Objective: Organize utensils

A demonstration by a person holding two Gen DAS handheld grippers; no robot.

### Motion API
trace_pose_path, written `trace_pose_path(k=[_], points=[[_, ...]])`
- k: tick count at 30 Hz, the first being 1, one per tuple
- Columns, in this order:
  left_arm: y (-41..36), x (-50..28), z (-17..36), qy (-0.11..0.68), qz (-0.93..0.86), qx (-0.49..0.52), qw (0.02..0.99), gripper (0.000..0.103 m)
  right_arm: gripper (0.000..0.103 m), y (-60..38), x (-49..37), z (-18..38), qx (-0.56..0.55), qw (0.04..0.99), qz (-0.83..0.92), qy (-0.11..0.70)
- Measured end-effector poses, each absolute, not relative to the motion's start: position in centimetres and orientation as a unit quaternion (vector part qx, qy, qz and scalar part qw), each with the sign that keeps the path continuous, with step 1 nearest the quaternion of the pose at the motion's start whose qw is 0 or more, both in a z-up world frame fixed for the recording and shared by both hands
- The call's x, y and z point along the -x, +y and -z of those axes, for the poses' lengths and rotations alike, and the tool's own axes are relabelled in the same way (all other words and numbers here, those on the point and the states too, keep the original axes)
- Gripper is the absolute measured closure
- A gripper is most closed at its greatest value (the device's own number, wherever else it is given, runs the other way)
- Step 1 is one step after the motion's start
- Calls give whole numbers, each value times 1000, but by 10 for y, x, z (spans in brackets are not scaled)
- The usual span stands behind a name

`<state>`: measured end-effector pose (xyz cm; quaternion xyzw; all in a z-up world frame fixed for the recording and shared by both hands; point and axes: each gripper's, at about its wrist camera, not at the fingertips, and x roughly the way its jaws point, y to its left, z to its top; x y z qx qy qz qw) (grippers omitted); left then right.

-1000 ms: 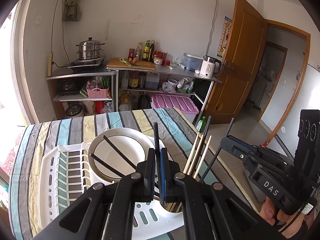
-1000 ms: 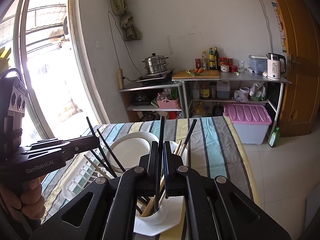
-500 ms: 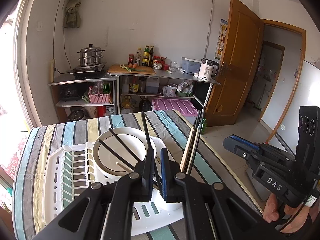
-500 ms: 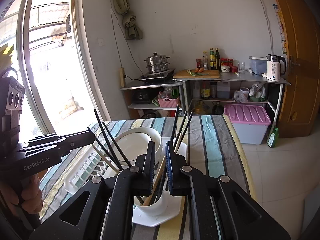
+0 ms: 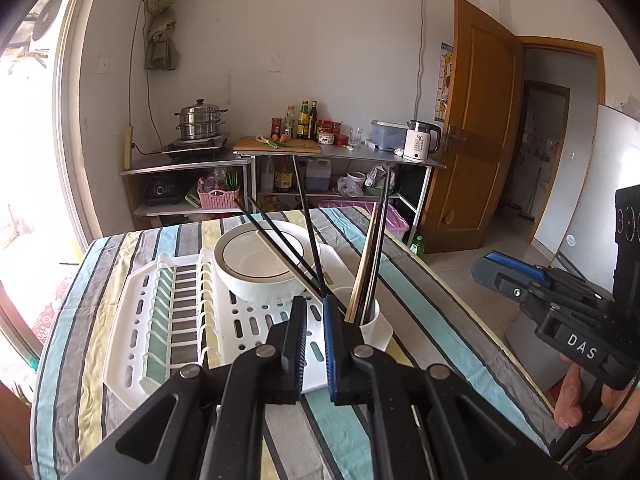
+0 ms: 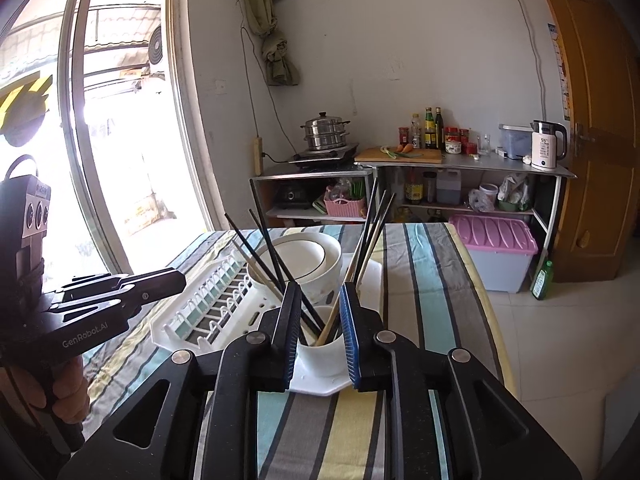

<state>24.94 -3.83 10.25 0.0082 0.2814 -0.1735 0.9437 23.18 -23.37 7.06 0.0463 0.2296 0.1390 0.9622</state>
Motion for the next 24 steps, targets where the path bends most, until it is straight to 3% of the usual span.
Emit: trace_pose_path(k=[24], points=[[-9, -88, -42, 263, 82, -5, 961, 92, 81, -210, -100, -11, -26, 964, -117, 237]])
